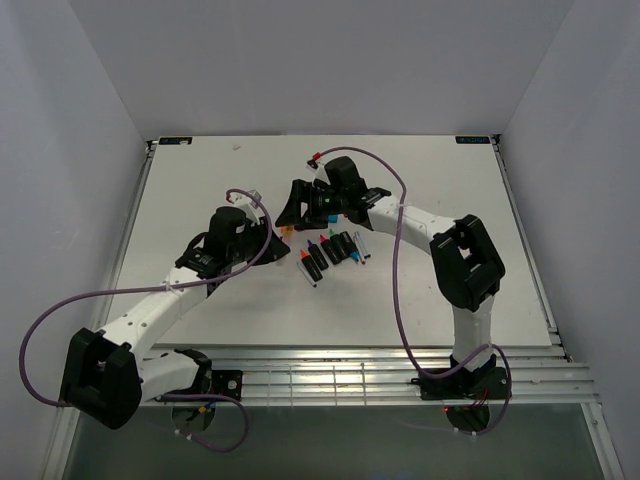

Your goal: Open the pen caps

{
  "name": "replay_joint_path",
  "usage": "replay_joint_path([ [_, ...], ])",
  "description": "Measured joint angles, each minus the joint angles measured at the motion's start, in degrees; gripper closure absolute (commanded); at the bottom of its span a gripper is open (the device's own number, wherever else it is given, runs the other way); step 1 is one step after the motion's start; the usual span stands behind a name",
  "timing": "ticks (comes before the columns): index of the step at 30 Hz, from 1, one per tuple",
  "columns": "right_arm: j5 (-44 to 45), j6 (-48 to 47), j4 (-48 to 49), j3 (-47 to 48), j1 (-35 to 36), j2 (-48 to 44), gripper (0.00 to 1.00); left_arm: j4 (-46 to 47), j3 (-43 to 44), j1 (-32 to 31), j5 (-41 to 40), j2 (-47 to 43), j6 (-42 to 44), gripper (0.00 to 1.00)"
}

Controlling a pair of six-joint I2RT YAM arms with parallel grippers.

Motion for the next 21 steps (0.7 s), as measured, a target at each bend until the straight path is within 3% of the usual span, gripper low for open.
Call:
replay_joint_path([
  [7,-1.7,1.57,2.01,0.0,0.92,1.44,0.37,0.35,0.0,-0.59,-0.35,0.39,0.17,1.0],
  [10,-2.51,2.47,3.19,-0.09,1.11,1.7,0.52,0.39,0.02,-0.66,-0.52,0.39,0.17,1.0],
  [11,-2.58,2.6,3.52,-0.09,1.16,1.7,0.69,0.37,0.02,-0.66,-0.48,0.39,0.17,1.0],
  [13,-2.89,3.78,4.37,-0.11,1.14,1.7,0.88,0.33,0.02,-0.7,-0.39,0.39,0.31,1.0],
  [14,-3.5,4.15,4.81,-0.13,1.09,1.7,0.92,0.37,0.02,-0.72,-0.42,0.52,0.46,0.97],
  [16,-3.82,4.68,5.33,-0.13,1.16,1.64,0.92,0.2,0.02,-0.94,-0.37,0.61,0.81,0.8],
  [17,-3.82,4.5,5.55,-0.24,1.22,1.62,0.92,0.02,0.02,-0.96,-0.2,0.61,0.98,0.62],
  [18,-4.04,4.44,6.03,-0.57,1.27,1.62,0.92,-0.11,0.02,-0.96,-0.02,0.61,1.22,0.54],
  [21,-5.38,3.72,7.5,-2.58,1.14,1.03,0.92,-0.11,0.02,-0.96,1.2,0.59,2.32,0.41],
])
